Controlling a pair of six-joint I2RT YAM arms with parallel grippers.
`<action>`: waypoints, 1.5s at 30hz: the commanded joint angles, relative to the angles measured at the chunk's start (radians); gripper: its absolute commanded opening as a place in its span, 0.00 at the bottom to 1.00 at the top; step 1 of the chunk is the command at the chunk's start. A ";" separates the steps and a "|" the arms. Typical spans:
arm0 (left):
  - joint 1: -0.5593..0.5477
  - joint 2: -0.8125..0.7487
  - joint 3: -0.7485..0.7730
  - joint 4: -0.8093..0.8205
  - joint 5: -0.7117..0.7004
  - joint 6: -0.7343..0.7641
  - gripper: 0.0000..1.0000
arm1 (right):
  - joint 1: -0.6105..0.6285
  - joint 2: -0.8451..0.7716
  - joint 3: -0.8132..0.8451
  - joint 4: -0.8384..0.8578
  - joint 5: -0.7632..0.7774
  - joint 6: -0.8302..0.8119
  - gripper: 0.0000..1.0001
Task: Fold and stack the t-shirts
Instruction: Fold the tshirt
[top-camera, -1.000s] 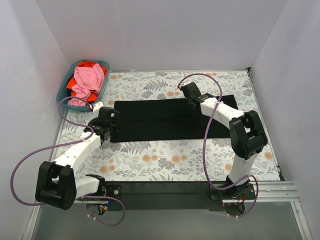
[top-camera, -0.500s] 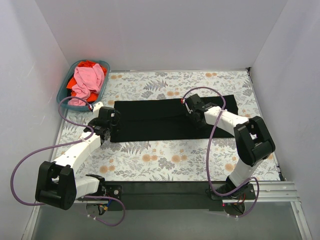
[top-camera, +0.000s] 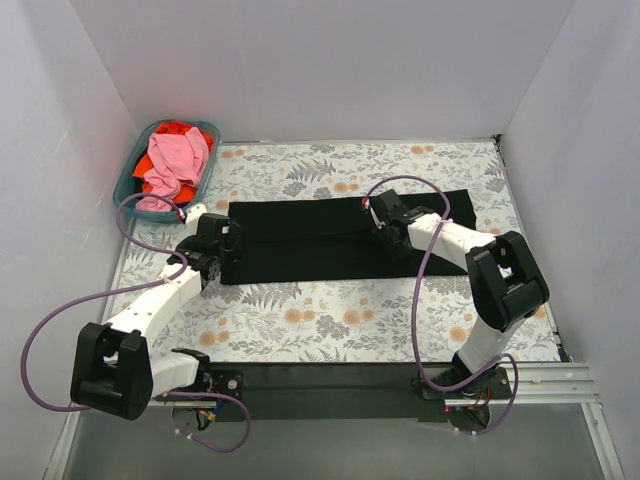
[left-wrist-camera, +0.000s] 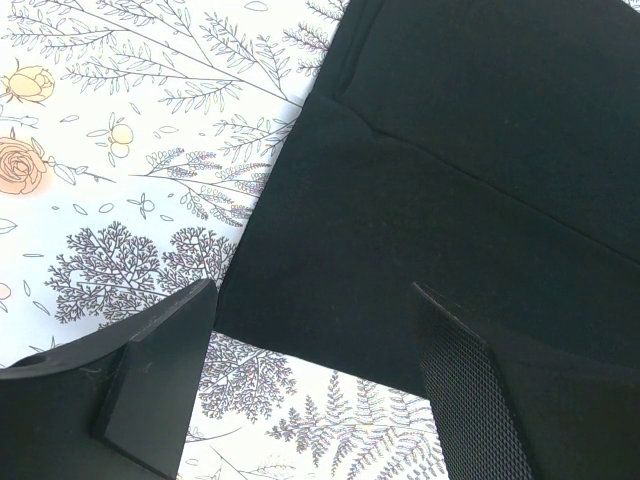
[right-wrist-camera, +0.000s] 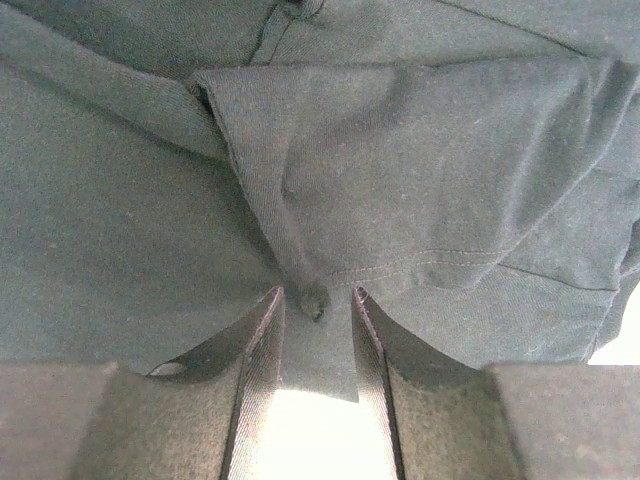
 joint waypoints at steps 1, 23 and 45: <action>-0.004 -0.034 0.003 0.006 -0.014 0.006 0.76 | 0.006 0.018 -0.005 0.033 0.015 -0.004 0.39; -0.004 -0.033 -0.001 0.006 -0.009 0.009 0.76 | 0.035 0.242 0.333 0.052 0.369 -0.269 0.02; -0.004 -0.010 -0.003 0.006 0.020 0.009 0.76 | 0.090 0.437 0.647 0.168 0.421 -0.429 0.68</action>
